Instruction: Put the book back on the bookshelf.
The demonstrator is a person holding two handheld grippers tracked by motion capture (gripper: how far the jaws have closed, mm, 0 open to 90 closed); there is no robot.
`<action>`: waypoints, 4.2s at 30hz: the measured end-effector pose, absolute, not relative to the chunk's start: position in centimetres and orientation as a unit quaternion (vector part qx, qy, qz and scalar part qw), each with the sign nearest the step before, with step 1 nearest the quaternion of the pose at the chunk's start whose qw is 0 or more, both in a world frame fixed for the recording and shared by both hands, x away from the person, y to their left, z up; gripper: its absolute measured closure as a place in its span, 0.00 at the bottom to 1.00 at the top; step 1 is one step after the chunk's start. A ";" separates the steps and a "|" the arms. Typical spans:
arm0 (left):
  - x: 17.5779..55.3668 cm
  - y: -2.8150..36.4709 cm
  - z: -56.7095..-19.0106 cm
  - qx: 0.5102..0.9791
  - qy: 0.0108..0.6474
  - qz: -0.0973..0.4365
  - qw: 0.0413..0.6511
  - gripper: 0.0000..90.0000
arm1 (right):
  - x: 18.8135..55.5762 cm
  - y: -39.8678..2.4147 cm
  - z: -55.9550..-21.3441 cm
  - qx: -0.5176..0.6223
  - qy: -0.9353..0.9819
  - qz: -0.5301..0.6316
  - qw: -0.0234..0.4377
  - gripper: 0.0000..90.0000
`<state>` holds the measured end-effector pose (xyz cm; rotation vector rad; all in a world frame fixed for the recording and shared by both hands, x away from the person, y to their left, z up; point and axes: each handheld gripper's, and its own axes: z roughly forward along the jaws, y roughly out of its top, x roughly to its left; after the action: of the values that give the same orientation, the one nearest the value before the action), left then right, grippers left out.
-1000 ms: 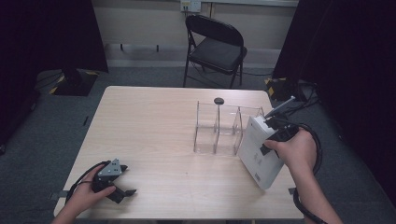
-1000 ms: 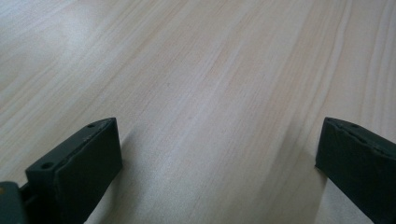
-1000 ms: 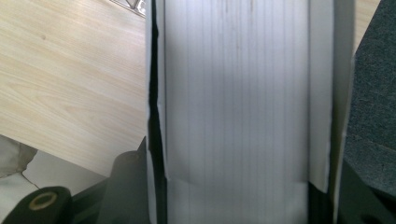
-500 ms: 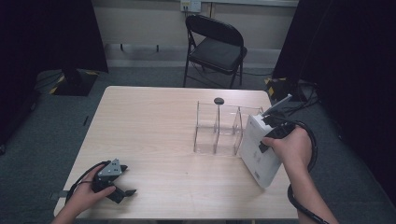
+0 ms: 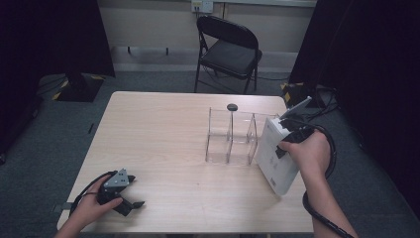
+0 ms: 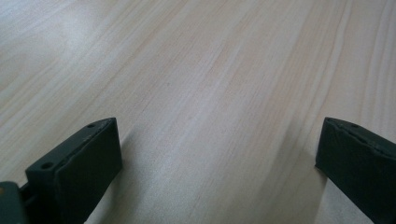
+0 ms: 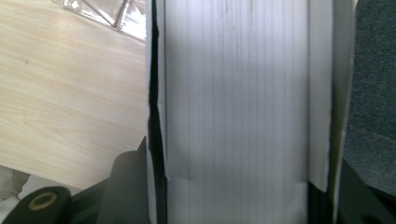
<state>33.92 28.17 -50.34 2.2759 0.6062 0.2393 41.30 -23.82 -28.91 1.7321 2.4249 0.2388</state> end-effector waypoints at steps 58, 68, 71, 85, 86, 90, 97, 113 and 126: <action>33.9 28.2 -50.3 0.890 0.238 0.094 0.378 0.00 | 45.5 -21.8 -28.1 0.616 0.780 0.082 0.080 0.58; 33.8 28.2 -50.3 0.890 0.238 0.094 0.378 0.00 | 45.9 -21.4 -28.2 0.619 0.776 0.079 0.089 0.58; 33.9 28.2 -50.3 0.890 0.237 0.094 0.377 0.00 | 46.1 -21.5 -28.2 0.623 0.772 0.083 0.091 0.58; 33.8 28.1 -50.4 0.888 0.240 0.093 0.380 0.00 | 46.7 -21.2 -28.3 0.630 0.766 0.086 0.098 0.58; 33.8 28.2 -50.3 0.890 0.238 0.093 0.378 0.00 | 46.7 -21.1 -28.4 0.631 0.764 0.086 0.098 0.58; 33.8 28.2 -50.3 0.889 0.238 0.093 0.379 0.00 | 46.8 -21.1 -28.6 0.634 0.761 0.088 0.103 0.58; 33.8 28.1 -50.4 0.889 0.239 0.093 0.380 0.00 | 47.1 -20.9 -29.0 0.640 0.756 0.088 0.102 0.58; 33.8 28.2 -50.3 0.890 0.238 0.094 0.378 0.00 | 48.1 -20.8 -29.4 0.648 0.749 0.092 0.105 0.58; 33.7 28.2 -50.3 0.891 0.238 0.093 0.375 0.00 | 48.7 -20.8 -29.9 0.650 0.747 0.092 0.103 0.58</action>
<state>33.73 28.17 -50.28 2.2816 0.6083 0.2380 48.71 -20.83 -29.85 1.9190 2.2031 0.2722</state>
